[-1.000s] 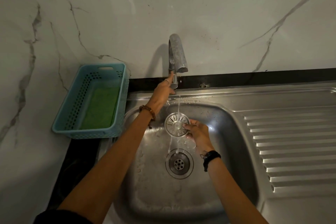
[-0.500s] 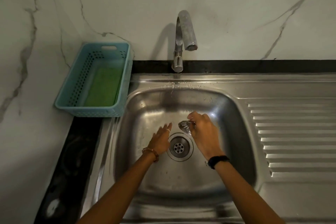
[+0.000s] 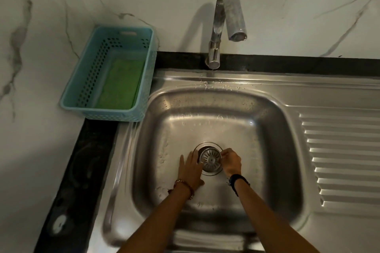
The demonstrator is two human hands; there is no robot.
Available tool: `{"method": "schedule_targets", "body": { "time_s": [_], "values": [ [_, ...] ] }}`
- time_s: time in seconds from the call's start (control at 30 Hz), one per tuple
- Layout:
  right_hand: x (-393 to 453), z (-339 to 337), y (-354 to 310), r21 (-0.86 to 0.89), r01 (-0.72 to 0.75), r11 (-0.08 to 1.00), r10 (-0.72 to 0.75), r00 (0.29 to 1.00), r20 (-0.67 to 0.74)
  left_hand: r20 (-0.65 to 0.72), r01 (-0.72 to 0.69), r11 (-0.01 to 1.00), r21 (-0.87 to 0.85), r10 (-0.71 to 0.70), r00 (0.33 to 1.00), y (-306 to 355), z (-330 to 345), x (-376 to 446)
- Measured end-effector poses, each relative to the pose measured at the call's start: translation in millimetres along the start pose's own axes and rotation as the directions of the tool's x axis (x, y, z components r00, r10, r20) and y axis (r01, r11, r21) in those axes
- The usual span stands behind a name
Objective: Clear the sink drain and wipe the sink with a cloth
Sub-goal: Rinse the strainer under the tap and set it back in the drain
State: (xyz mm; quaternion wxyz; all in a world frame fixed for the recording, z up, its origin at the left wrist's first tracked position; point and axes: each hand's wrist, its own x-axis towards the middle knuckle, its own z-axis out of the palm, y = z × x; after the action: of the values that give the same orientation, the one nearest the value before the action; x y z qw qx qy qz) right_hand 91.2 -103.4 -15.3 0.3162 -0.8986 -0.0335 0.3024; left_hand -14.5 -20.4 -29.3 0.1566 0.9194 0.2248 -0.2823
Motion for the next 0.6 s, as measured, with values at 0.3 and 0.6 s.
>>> {"method": "schedule_targets", "body": {
  "time_s": [0.3,0.6],
  "values": [
    [4.2,10.6,5.6,-0.209,0.134,0.969,-0.136,0.991,0.008,-0.014,-0.027,0.995,0.100,0.029,0.999,2.1,2.9,13.3],
    [-11.8,10.5,10.9,-0.254,0.258,0.932,-0.244,0.966,0.085,-0.069,0.007,1.000,0.014,-0.006,0.998,-2.0,-2.5,0.3]
  ]
}}
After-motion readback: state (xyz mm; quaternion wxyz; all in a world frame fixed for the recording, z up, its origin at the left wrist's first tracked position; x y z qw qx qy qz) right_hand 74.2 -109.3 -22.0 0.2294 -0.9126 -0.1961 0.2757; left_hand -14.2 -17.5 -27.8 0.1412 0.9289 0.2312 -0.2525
